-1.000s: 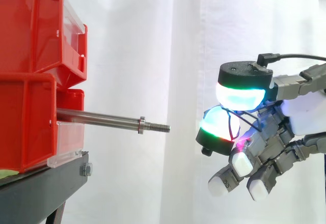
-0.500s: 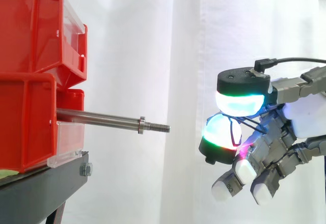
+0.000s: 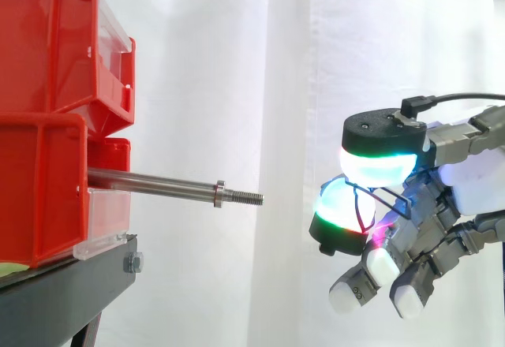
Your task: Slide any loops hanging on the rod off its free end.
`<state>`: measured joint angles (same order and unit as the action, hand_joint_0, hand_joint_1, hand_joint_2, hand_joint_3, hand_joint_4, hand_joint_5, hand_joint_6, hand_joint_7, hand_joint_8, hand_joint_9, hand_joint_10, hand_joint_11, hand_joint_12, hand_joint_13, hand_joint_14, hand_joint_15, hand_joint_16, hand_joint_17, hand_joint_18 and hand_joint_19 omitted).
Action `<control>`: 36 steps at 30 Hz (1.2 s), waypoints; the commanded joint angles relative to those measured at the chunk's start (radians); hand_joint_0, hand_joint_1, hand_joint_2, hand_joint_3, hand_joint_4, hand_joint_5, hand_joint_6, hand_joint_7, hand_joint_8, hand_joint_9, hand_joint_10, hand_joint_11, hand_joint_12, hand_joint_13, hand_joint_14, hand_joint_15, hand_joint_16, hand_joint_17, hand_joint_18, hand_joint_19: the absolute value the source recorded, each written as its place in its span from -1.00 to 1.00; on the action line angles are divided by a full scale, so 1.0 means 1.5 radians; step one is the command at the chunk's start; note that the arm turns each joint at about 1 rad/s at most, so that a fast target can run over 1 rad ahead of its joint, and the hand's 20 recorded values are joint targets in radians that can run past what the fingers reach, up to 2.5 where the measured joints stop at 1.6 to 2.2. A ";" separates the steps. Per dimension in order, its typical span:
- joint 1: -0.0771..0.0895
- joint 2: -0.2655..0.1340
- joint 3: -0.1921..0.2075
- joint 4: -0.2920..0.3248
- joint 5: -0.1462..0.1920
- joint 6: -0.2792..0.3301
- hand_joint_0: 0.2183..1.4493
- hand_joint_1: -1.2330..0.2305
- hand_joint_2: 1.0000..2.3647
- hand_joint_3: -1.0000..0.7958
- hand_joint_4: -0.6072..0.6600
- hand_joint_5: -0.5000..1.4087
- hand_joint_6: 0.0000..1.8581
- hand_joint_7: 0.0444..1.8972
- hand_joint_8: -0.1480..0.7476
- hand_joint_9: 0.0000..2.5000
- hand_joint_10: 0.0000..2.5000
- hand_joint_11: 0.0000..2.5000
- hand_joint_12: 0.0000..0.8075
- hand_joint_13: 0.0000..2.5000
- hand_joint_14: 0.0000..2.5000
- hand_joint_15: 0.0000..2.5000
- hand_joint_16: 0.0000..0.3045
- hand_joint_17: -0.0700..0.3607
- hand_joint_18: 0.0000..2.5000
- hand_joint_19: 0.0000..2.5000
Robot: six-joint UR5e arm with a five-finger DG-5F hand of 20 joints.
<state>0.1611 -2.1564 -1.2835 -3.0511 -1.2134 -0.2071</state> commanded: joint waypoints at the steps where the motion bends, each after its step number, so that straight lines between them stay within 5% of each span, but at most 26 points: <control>1: 0.000 0.000 0.000 0.000 0.000 0.000 -0.39 -0.19 -0.97 -0.13 0.18 -0.53 -0.41 0.58 -0.06 -0.25 -0.99 -0.75 -0.22 -0.50 -1.00 -0.94 -0.70 -0.20 -0.43 -0.61; 10: 0.000 0.001 0.000 -0.015 -0.001 0.000 -0.44 -0.29 -0.97 0.01 0.11 -0.62 -0.11 0.38 -0.01 -0.18 -0.99 -0.58 -0.17 -0.48 -1.00 -0.94 -0.68 -0.16 -0.39 -0.62; 25: 0.003 0.001 0.001 -0.019 -0.001 0.001 -0.42 0.01 -0.98 -0.13 0.09 -0.55 -0.22 0.32 -0.05 -0.15 -0.99 -0.72 -0.17 -0.48 -1.00 -0.94 -0.66 -0.14 -0.40 -0.59; 31: 0.003 0.002 0.000 -0.019 -0.001 0.001 -0.42 -0.15 -0.97 -0.01 0.05 -0.54 -0.28 0.44 -0.03 -0.19 -0.99 -0.70 -0.15 -0.48 -1.00 -0.95 -0.66 -0.13 -0.38 -0.62; 36: 0.003 0.006 0.001 -0.019 -0.001 0.000 -0.42 -0.32 -0.98 0.06 0.10 -0.63 -0.14 0.28 0.01 -0.22 -0.99 -0.64 -0.09 -0.51 -1.00 -0.95 -0.63 -0.09 -0.37 -0.64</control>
<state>0.1654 -2.1527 -1.2835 -3.0803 -1.2149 -0.2058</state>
